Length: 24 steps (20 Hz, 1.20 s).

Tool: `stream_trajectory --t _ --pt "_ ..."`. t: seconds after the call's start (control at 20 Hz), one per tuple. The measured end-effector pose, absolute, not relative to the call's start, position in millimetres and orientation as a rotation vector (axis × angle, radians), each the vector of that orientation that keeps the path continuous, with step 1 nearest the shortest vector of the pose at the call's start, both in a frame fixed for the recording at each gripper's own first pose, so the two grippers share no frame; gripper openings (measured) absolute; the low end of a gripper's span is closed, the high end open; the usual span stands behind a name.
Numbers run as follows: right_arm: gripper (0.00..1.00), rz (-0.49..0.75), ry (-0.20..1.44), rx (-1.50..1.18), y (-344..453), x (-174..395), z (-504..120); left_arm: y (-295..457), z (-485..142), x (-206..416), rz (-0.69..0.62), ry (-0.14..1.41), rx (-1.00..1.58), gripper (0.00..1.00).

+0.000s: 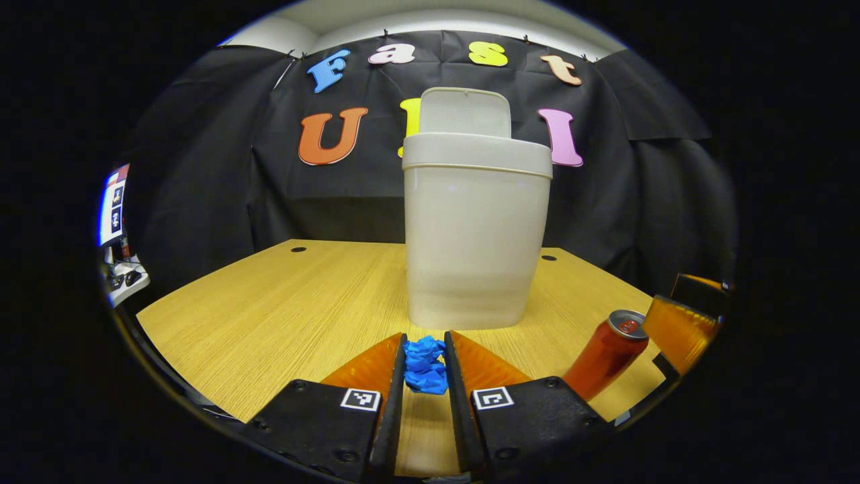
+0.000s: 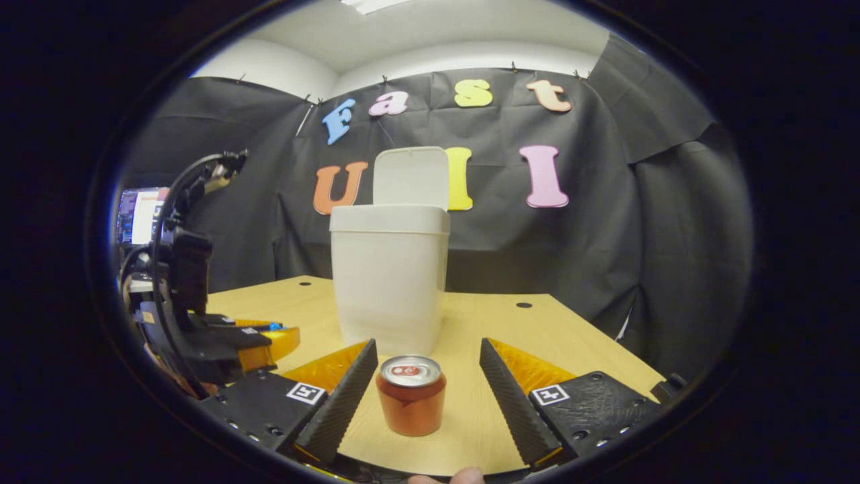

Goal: Press the lid of the desktop garbage bin to open it, pick up the crumpled paper on the desktop and throw it into the bin, then pick up the pop can on the desktop and drop it into the bin, and finally close the garbage bin lid.

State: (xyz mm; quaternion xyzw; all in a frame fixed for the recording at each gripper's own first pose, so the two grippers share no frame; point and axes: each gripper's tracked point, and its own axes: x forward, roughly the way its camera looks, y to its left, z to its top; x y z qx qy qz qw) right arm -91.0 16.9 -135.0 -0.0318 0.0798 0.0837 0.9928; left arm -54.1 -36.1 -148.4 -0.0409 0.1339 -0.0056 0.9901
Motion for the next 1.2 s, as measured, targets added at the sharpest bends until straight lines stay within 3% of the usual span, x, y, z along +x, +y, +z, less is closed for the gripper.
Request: stream_trajectory --t 1.2 --pt "0.95 0.151 0.437 -0.007 29 -78 -228 -8 -74 -45 0.021 0.099 -0.063 0.36"
